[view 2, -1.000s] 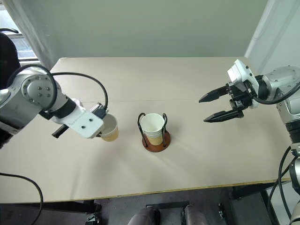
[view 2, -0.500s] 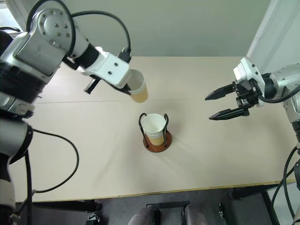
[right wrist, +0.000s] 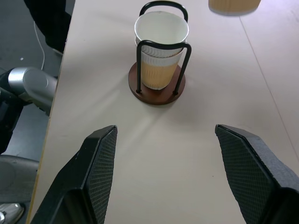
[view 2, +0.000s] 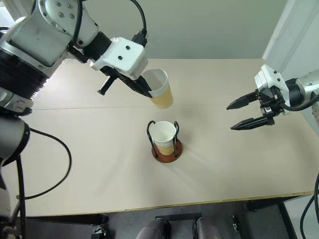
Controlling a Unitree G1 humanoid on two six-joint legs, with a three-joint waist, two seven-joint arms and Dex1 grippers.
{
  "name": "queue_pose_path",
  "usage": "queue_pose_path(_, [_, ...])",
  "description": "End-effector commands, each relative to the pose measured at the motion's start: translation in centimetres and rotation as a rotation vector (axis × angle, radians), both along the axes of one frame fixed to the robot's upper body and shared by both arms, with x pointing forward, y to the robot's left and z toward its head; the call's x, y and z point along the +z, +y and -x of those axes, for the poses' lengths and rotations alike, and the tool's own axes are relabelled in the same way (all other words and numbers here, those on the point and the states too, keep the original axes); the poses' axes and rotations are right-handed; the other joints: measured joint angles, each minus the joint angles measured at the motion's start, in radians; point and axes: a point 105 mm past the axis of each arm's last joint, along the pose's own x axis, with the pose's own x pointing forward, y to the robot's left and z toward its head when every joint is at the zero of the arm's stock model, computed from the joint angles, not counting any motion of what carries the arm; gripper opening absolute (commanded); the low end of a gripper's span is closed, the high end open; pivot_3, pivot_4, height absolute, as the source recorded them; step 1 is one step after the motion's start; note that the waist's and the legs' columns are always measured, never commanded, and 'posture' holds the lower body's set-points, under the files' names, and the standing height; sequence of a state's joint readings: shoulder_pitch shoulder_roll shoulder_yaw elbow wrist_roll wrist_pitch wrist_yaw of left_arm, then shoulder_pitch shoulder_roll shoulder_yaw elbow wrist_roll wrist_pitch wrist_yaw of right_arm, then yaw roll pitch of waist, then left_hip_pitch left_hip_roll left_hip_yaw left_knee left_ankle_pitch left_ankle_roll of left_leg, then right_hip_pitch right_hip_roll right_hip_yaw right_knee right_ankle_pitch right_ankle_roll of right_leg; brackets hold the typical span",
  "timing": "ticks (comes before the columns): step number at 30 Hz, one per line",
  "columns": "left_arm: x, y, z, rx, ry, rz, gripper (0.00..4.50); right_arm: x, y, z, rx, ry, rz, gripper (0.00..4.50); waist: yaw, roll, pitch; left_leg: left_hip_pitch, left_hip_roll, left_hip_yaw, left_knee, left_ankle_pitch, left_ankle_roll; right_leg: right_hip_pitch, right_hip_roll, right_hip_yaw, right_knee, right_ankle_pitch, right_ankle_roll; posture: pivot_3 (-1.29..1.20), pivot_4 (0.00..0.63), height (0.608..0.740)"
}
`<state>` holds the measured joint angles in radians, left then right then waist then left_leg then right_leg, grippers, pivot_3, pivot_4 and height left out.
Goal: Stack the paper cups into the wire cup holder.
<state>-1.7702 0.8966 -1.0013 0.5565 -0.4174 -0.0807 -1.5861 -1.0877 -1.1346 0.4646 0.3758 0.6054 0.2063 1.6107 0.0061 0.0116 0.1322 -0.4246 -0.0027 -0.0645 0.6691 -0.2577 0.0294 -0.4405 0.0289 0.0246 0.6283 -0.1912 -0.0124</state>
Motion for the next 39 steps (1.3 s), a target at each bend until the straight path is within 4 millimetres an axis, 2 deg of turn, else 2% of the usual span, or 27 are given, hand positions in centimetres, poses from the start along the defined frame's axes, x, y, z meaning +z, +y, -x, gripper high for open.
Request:
queue_pose_path(1, [1.3,-0.6,1.5,-0.035,0.025,0.012,0.02,1.4,-0.2,0.2,0.008,-0.047,-0.003,3.38,0.003,0.0,0.0,0.0,0.0,0.001,0.0,0.0,0.0,0.0,0.0,0.0,0.0,0.0,0.0,0.0,0.15,0.74])
queue_pose_path(6, [1.1,-1.1,2.0,-0.053,0.059,0.012,0.02,1.5,-0.3,0.2,0.007,-0.047,0.001,3.38,0.006,0.001,0.0,0.0,0.0,0.001,0.003,0.0,0.002,0.001,0.0,-0.001,0.001,0.001,0.001,0.0,0.15,0.74])
queue_pose_path(12, [-0.5,-1.1,2.7,-0.077,0.12,-0.02,0.02,1.6,-0.4,0.4,0.007,-0.045,0.004,3.38,0.005,0.001,0.0,0.0,-0.001,0.001,0.007,0.0,0.002,0.002,0.0,0.0,0.002,0.001,0.001,0.0,0.15,0.74])
queue_pose_path(16, [-1.0,-1.5,3.0,-0.092,0.144,-0.02,0.02,1.6,-0.4,0.4,0.006,-0.045,0.005,3.38,0.004,0.001,0.0,0.0,0.0,0.0,0.008,0.0,0.002,0.002,0.0,0.0,0.002,0.001,0.002,0.0,0.15,0.74])
queue_pose_path(29, [-2.7,0.0,2.6,-0.071,0.139,-0.092,0.02,1.7,-0.3,0.5,0.008,-0.044,0.0,3.38,0.003,0.002,0.001,0.0,0.0,0.001,0.011,0.0,0.003,0.003,0.0,0.0,0.004,0.002,0.002,0.0,0.15,0.74])
queue_pose_path(39, [-3.5,0.1,2.6,-0.083,0.158,-0.1,0.02,1.8,-0.2,0.6,0.006,-0.044,0.002,3.38,0.003,0.002,0.001,0.0,-0.001,0.001,0.012,0.0,0.003,0.003,0.0,-0.001,0.004,0.002,0.003,0.0,0.15,0.74])
